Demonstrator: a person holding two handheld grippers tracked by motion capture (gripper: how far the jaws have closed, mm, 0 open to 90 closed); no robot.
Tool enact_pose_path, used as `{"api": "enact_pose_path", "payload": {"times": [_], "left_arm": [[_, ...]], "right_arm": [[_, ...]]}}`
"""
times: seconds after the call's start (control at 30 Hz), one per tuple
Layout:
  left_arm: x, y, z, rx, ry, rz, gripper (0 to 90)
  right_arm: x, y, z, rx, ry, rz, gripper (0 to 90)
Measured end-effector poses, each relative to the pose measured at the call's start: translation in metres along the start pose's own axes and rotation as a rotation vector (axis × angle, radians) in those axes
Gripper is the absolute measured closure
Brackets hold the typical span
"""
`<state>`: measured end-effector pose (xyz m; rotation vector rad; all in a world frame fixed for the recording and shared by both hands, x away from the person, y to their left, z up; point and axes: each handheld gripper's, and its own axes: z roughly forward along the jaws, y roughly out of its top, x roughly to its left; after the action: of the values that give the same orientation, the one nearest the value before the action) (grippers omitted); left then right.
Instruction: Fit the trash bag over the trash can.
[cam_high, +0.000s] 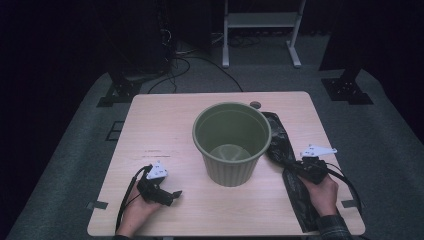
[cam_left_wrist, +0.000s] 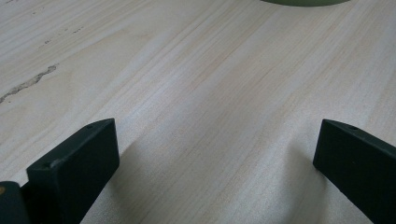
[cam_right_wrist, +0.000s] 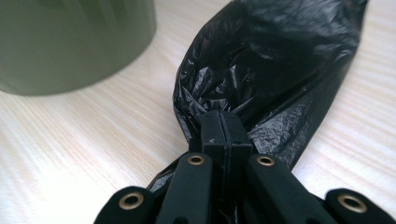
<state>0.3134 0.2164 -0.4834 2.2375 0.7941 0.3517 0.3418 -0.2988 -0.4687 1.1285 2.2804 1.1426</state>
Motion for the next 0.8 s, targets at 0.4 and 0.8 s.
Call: {"api": "enact_pose_path", "payload": {"times": [0.4, 0.8], "left_arm": [[0.0, 0.0, 0.0, 0.0, 0.0, 0.0, 0.0], [0.0, 0.0, 0.0, 0.0, 0.003, -0.004, 0.0]], "right_arm": [[0.0, 0.012, -0.027, -0.092, 0.043, -0.013, 89.9], [-0.004, 0.031, -0.048, -0.172, 0.082, -0.014, 90.0]]}}
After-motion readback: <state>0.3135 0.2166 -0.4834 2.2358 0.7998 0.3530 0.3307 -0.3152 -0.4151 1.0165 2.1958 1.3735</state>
